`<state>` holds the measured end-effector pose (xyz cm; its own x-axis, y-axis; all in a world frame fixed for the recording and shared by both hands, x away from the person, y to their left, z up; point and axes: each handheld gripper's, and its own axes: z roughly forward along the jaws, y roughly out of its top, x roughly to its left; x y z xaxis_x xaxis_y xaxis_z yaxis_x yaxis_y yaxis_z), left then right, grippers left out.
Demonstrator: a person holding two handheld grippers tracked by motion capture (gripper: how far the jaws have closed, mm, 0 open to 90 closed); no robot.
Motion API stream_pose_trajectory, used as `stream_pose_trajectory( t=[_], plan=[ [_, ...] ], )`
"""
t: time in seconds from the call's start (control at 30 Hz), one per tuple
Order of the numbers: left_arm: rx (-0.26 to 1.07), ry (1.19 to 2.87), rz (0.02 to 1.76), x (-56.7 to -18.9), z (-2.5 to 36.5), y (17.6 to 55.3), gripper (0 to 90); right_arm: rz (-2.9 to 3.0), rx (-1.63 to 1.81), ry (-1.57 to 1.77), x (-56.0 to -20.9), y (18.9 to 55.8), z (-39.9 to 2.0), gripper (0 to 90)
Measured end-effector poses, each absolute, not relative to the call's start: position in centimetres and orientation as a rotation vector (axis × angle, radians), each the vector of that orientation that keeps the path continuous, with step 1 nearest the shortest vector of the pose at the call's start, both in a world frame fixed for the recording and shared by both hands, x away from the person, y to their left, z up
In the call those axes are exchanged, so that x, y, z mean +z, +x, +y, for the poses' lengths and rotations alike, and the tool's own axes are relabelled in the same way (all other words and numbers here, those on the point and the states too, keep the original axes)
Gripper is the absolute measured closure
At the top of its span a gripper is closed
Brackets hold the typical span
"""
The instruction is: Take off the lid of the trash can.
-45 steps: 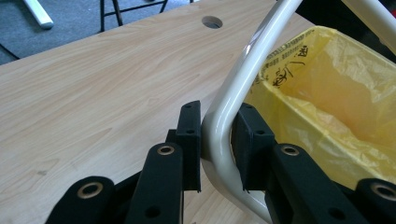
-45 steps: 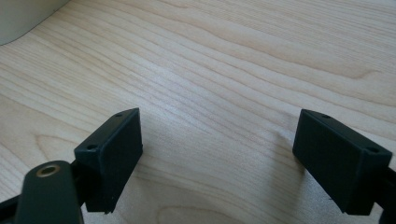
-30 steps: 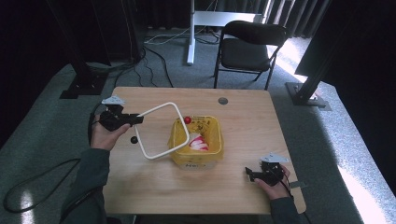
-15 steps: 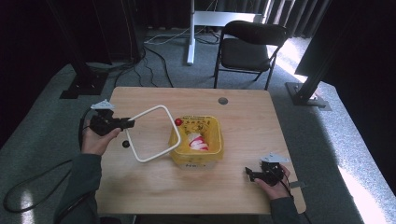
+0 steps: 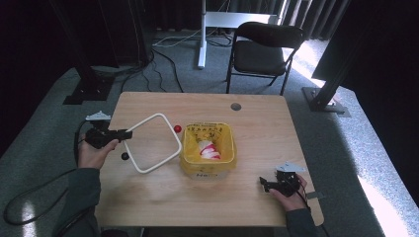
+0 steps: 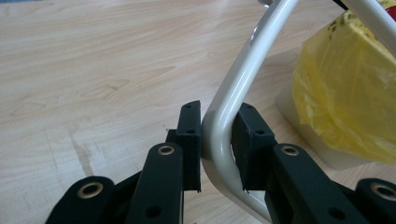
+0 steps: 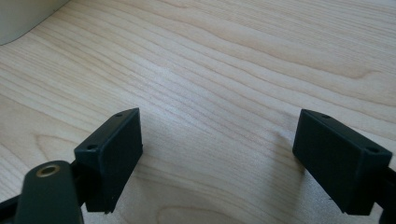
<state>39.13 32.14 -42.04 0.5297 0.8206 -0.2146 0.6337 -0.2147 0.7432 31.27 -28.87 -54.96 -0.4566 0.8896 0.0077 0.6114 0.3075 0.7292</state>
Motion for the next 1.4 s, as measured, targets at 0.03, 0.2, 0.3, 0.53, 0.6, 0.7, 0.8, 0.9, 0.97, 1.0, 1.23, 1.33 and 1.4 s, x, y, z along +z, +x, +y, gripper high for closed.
stream_pose_trajectory(
  t=[0.03, 0.2, 0.3, 0.53, 0.6, 0.7, 0.8, 0.9, 0.97, 1.0, 1.23, 1.33, 1.4],
  plan=[
    [0.284, 1.938, 1.191, -42.2, 32.3, 39.1, 74.7, 2.182, 0.951, 1.338, -55.0, 31.3, -28.9, 15.3],
    [0.279, 1.943, 1.225, -43.3, 32.9, 38.8, 74.6, 2.182, 0.951, 1.338, -55.0, 31.3, -28.9, 15.2],
    [0.268, 1.949, 1.244, -44.1, 33.2, 38.7, 74.6, 2.182, 0.951, 1.338, -55.0, 31.3, -28.9, 15.2],
    [0.231, 1.956, 1.291, -46.4, 33.7, 38.3, 74.6, 2.182, 0.951, 1.339, -55.0, 31.3, -28.9, 15.2],
    [0.220, 1.959, 1.300, -47.1, 33.7, 38.3, 74.6, 2.182, 0.951, 1.339, -55.0, 31.3, -28.9, 15.2],
    [0.215, 1.973, 1.316, -47.9, 33.5, 38.2, 74.6, 2.182, 0.951, 1.339, -55.0, 31.3, -28.9, 15.2],
    [0.214, 1.995, 1.330, -48.7, 33.3, 38.2, 74.5, 2.182, 0.951, 1.339, -55.0, 31.3, -28.9, 15.2],
    [0.219, 2.019, 1.342, -49.3, 33.0, 38.1, 74.5, 2.182, 0.951, 1.339, -55.0, 31.3, -28.9, 15.2],
    [0.225, 2.029, 1.350, -49.6, 32.7, 38.1, 74.4, 2.182, 0.951, 1.339, -55.0, 31.3, -28.9, 15.2],
    [0.232, 2.035, 1.353, -49.7, 32.6, 38.1, 74.4, 2.182, 0.951, 1.339, -55.0, 31.3, -28.9, 15.3],
    [0.309, 2.093, 1.382, -50.7, 31.5, 38.1, 74.5, 2.182, 0.951, 1.338, -55.0, 31.3, -28.9, 15.2],
    [0.372, 2.124, 1.391, -51.0, 30.9, 38.1, 74.6, 2.182, 0.951, 1.340, -55.0, 31.3, -28.9, 15.2],
    [0.432, 2.149, 1.399, -51.3, 30.5, 38.1, 74.5, 2.182, 0.951, 1.339, -55.0, 31.3, -28.9, 15.3]
  ],
)
